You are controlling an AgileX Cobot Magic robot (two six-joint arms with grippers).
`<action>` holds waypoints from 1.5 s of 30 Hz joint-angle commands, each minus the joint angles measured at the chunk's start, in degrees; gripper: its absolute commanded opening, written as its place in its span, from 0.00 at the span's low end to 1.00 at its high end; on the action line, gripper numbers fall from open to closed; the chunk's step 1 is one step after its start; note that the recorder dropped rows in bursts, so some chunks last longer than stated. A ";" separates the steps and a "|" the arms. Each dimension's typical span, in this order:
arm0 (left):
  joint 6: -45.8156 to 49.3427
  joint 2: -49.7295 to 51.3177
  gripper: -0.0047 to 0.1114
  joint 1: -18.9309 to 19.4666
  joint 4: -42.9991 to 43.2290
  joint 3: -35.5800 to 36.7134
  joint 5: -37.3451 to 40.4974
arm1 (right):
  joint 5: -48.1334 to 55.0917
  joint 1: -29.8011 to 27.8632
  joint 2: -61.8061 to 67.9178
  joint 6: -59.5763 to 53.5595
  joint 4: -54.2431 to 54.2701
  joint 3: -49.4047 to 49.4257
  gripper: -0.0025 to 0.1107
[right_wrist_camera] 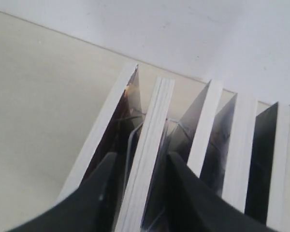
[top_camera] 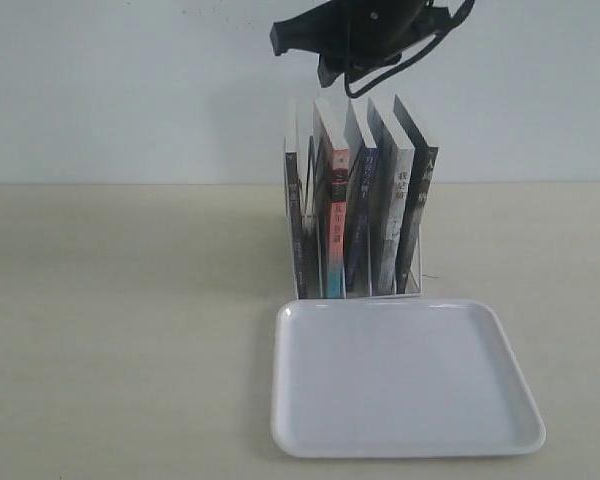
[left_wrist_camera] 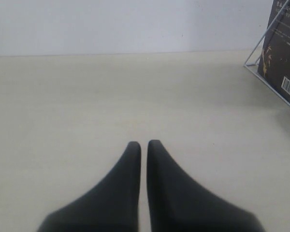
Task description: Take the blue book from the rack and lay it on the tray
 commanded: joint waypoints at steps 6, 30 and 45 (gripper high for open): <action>0.36 -0.25 0.08 0.19 0.05 0.18 -0.81 | 7.43 -0.09 -1.16 2.98 -8.00 -0.39 0.33; 0.36 -0.25 0.08 0.19 0.05 0.18 -0.81 | 9.65 -0.09 6.03 6.30 -7.48 -0.28 0.33; 0.36 -0.25 0.08 0.19 0.05 0.18 -0.81 | 9.98 -0.09 6.64 6.92 -7.37 -0.28 0.02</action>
